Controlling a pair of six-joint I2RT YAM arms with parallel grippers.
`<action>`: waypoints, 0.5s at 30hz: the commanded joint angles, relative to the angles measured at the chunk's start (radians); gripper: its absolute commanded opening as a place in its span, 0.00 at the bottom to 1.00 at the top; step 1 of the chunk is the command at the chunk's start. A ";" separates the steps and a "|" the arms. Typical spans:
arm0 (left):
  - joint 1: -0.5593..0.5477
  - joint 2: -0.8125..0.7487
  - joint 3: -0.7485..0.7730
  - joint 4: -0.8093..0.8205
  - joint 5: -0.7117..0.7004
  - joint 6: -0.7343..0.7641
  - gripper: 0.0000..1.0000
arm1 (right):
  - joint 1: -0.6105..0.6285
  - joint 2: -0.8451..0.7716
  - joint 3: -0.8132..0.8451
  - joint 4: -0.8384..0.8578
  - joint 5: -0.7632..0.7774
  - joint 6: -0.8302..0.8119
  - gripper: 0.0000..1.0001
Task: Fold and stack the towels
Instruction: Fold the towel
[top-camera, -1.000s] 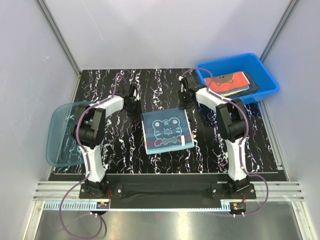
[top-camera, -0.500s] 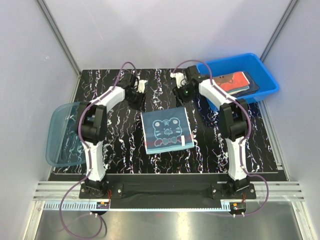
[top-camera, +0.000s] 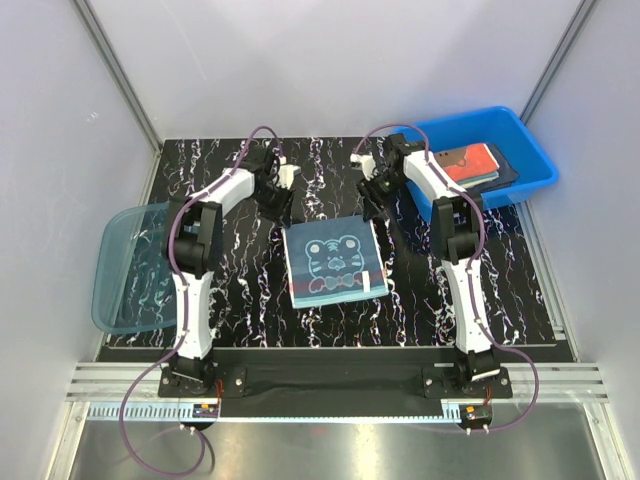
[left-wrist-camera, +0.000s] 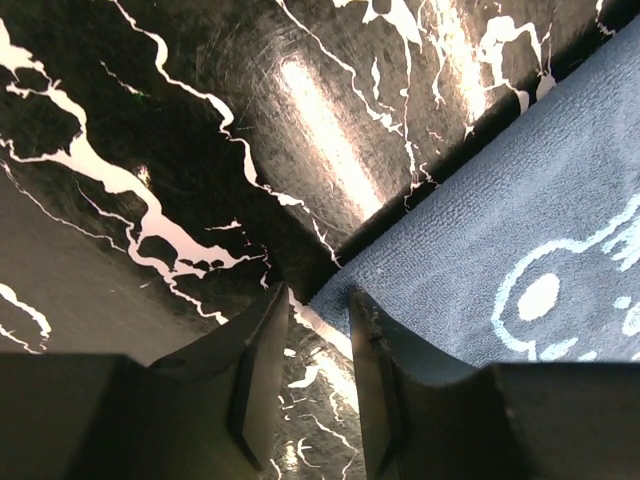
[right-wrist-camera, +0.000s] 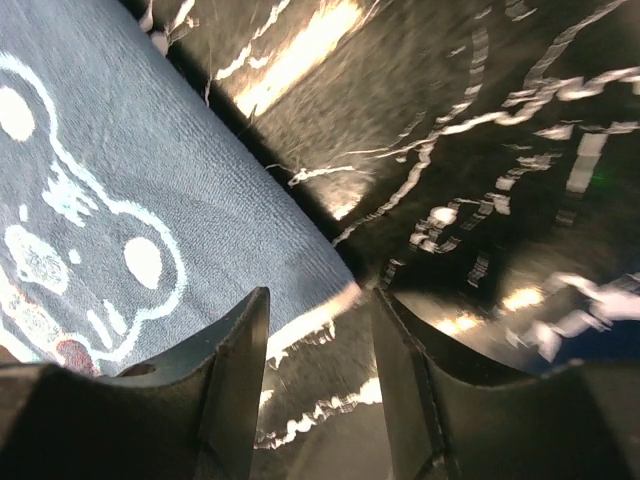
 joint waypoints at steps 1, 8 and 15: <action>0.013 0.036 0.059 -0.048 -0.021 0.060 0.34 | 0.012 0.040 0.082 -0.077 -0.050 -0.056 0.52; 0.016 0.086 0.091 -0.082 -0.002 0.096 0.29 | 0.009 0.069 0.094 -0.067 -0.029 -0.075 0.46; 0.016 0.100 0.117 -0.086 0.004 0.106 0.17 | 0.007 0.057 0.086 -0.048 -0.030 -0.095 0.20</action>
